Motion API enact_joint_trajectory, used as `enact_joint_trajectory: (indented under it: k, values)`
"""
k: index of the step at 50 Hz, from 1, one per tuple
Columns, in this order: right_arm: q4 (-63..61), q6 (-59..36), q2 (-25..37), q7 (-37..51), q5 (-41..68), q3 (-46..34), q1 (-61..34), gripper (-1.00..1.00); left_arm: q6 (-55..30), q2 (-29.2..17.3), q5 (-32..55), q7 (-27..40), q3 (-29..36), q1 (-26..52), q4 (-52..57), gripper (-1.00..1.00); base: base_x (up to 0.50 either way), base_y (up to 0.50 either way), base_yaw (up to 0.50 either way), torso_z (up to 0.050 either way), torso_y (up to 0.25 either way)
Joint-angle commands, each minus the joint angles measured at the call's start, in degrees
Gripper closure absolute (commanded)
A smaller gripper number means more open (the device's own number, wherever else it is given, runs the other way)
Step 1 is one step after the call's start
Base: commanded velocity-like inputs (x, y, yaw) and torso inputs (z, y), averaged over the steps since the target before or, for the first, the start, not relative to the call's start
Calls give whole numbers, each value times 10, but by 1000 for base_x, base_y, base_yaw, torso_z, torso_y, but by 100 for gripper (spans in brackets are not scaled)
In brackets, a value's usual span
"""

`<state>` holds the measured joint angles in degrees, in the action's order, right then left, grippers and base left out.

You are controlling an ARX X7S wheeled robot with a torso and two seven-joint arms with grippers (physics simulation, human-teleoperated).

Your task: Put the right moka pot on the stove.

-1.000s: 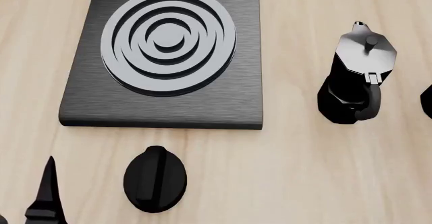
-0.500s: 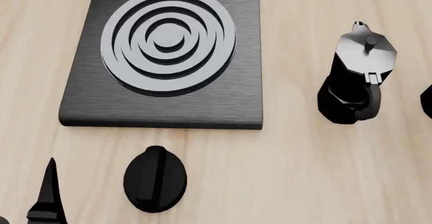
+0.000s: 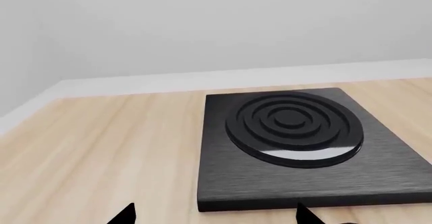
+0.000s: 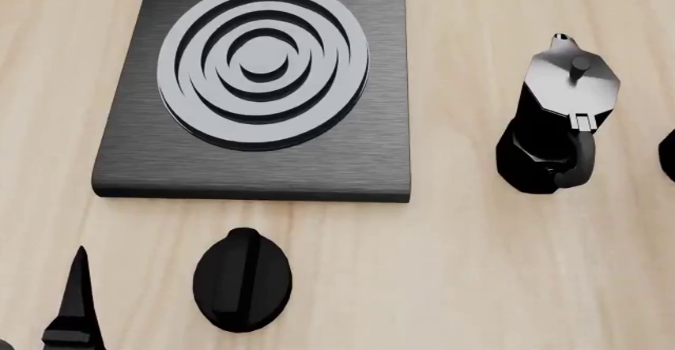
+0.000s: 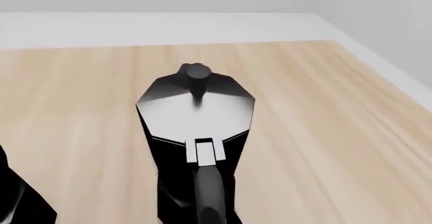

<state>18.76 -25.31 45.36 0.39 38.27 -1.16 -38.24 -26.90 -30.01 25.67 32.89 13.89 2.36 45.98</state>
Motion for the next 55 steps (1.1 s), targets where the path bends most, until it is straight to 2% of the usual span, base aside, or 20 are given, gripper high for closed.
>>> enact_joint_trajectory:
  k: [1, 11, 14, 22, 28, 35, 48, 50, 55]
  values:
    - [-18, -9, 8, 8, -8, 9, 5, 100, 3, -1, -2, 1, 2, -1, 1, -100, 0, 0, 0, 0, 0]
    - [-89, -39, 31, 30, 17, 32, 18, 100, 9, -3, -5, 1, 2, -5, 2, -100, 0, 0, 0, 0, 0]
    - [-106, -41, 37, 40, 22, 41, 28, 100, -46, -10, 34, 19, -14, 24, 34, -100, 0, 0, 0, 0, 0]
    - [-154, -59, 57, 62, 41, 70, 55, 100, -44, -12, 33, 20, -12, 23, 35, -100, 0, 0, 0, 0, 0]
    - [-234, -128, 96, 106, 83, 99, 54, 100, -42, -13, 33, 20, -12, 22, 36, -100, 0, 0, 0, 0, 0]
    - [-286, -159, 112, 132, 97, 103, 48, 100, -43, -14, 37, 18, -10, 23, 34, -100, 0, 0, 0, 0, 0]
    - [-352, -227, 142, 165, 147, 104, -21, 100, -43, -17, 37, 19, -7, 23, 34, -100, 0, 0, 0, 0, 1]
    - [-361, -258, 151, 180, 165, 94, -61, 100, -41, -17, 36, 18, -7, 23, 34, -100, 0, 0, 0, 0, 0]
    - [-375, -278, 157, 190, 179, 88, -92, 100, -41, -19, 37, 19, -7, 22, 36, -100, 0, 0, 0, 0, 0]
